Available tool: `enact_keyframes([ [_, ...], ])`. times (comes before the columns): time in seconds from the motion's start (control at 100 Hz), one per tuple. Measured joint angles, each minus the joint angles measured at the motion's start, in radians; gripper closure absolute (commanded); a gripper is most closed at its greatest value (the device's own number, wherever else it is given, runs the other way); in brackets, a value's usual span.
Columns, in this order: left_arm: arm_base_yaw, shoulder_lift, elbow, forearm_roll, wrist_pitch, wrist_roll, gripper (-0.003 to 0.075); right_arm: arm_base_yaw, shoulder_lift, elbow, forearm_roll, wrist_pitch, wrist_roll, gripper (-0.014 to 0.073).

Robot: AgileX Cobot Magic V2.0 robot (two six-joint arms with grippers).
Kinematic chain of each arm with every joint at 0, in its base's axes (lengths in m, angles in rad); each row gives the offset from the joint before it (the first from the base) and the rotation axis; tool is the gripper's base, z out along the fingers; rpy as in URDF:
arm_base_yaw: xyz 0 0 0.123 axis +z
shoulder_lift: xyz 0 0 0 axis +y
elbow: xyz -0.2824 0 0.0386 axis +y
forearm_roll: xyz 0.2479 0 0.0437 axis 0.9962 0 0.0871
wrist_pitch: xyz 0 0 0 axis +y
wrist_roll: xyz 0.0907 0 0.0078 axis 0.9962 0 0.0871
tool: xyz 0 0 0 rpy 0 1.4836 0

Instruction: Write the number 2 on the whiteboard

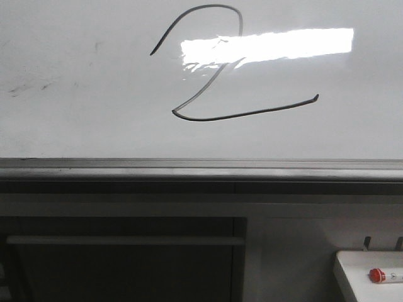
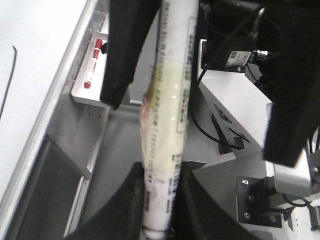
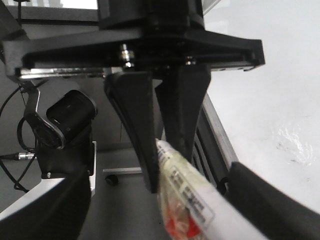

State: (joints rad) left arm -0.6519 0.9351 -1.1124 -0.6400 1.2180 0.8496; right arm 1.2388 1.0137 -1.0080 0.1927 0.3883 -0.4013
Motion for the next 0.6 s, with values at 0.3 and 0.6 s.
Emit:
enact_keyframes([
  [0.3,0.0,0.0,0.005,0.034,-0.23,-0.048,0.0741,-0.136,-0.176,0.0,0.0,0.023,0.0,0.0076],
  [0.6,0.0,0.029,0.237,0.113,-0.945,-0.35,0.0741,-0.362,-0.336,0.0,0.0,0.275,0.051,0.0663],
])
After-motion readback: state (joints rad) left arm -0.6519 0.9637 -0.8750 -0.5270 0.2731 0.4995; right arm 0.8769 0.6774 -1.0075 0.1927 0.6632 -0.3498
